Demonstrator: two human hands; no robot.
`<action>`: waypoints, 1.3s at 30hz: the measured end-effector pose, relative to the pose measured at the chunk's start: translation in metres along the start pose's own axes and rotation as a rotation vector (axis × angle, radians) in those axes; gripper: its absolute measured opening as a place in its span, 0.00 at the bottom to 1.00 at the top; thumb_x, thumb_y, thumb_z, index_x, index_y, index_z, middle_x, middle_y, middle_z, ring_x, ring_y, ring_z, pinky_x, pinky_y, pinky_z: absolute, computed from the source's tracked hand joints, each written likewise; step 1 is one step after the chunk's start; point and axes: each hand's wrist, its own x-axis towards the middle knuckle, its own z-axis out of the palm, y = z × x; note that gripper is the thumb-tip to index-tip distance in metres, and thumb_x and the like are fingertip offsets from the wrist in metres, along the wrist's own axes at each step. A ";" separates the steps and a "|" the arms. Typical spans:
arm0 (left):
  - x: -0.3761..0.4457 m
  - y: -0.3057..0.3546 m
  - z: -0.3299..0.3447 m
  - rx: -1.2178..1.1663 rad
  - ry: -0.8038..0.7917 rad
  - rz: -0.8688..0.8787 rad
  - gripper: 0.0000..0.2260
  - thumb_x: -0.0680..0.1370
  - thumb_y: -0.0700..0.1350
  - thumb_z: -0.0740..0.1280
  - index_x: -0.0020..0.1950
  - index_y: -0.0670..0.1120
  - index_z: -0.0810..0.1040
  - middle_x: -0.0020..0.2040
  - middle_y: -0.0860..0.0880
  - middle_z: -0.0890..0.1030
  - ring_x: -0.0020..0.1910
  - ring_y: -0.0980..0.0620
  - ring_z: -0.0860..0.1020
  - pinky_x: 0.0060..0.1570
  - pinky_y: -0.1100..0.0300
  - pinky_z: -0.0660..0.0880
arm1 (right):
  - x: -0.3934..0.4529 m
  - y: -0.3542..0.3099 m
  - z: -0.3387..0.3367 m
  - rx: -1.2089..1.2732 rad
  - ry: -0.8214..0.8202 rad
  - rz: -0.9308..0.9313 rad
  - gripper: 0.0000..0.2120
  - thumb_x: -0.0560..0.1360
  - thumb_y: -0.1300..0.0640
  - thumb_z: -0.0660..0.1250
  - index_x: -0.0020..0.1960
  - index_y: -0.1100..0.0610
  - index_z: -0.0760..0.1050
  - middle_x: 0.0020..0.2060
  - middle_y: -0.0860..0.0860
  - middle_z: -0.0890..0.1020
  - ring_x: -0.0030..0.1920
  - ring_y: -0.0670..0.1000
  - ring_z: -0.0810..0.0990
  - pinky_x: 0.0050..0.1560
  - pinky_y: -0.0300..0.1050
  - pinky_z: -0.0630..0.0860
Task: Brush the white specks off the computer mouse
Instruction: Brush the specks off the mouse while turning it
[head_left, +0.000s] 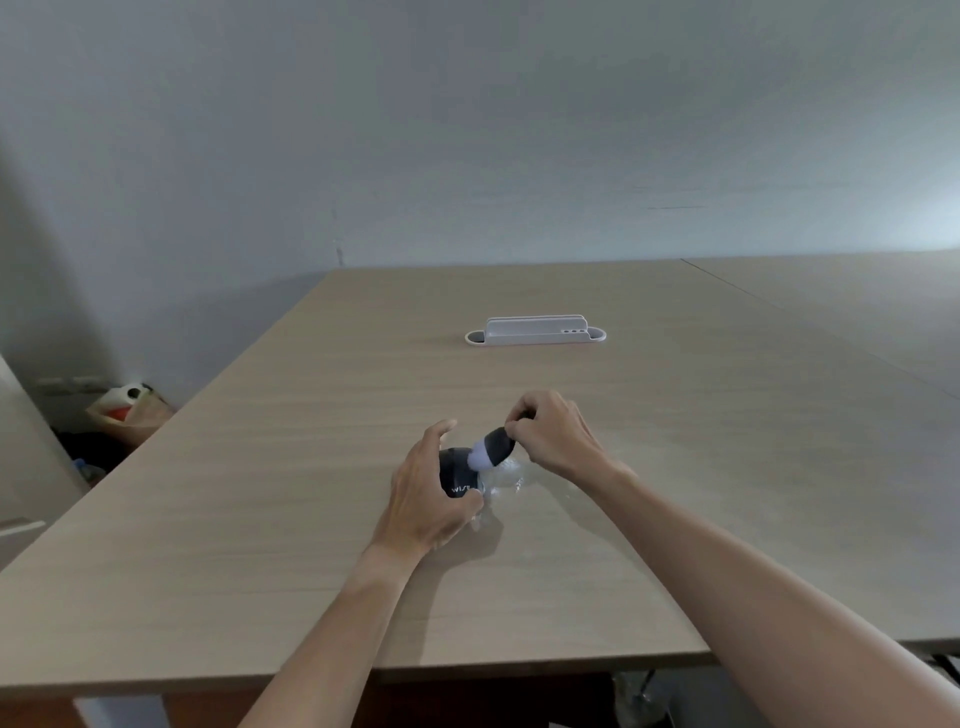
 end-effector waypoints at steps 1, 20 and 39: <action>0.000 0.001 0.000 -0.001 -0.003 -0.001 0.36 0.61 0.50 0.68 0.70 0.54 0.65 0.51 0.61 0.74 0.56 0.56 0.72 0.58 0.57 0.70 | 0.000 0.001 -0.002 -0.024 0.013 -0.005 0.10 0.69 0.67 0.61 0.39 0.62 0.81 0.36 0.52 0.82 0.40 0.53 0.78 0.33 0.38 0.69; 0.000 0.001 -0.001 0.033 -0.017 -0.012 0.36 0.62 0.50 0.67 0.70 0.54 0.64 0.50 0.59 0.76 0.59 0.52 0.73 0.57 0.57 0.69 | -0.003 -0.002 0.001 0.042 -0.083 -0.087 0.09 0.68 0.67 0.64 0.35 0.56 0.78 0.26 0.43 0.77 0.29 0.43 0.73 0.33 0.37 0.68; 0.000 0.001 0.007 0.301 0.090 -0.022 0.42 0.64 0.62 0.68 0.74 0.52 0.56 0.62 0.51 0.69 0.64 0.48 0.65 0.66 0.52 0.61 | 0.009 -0.005 0.008 0.140 0.212 -0.064 0.05 0.71 0.64 0.65 0.40 0.58 0.80 0.32 0.47 0.79 0.35 0.47 0.75 0.33 0.35 0.67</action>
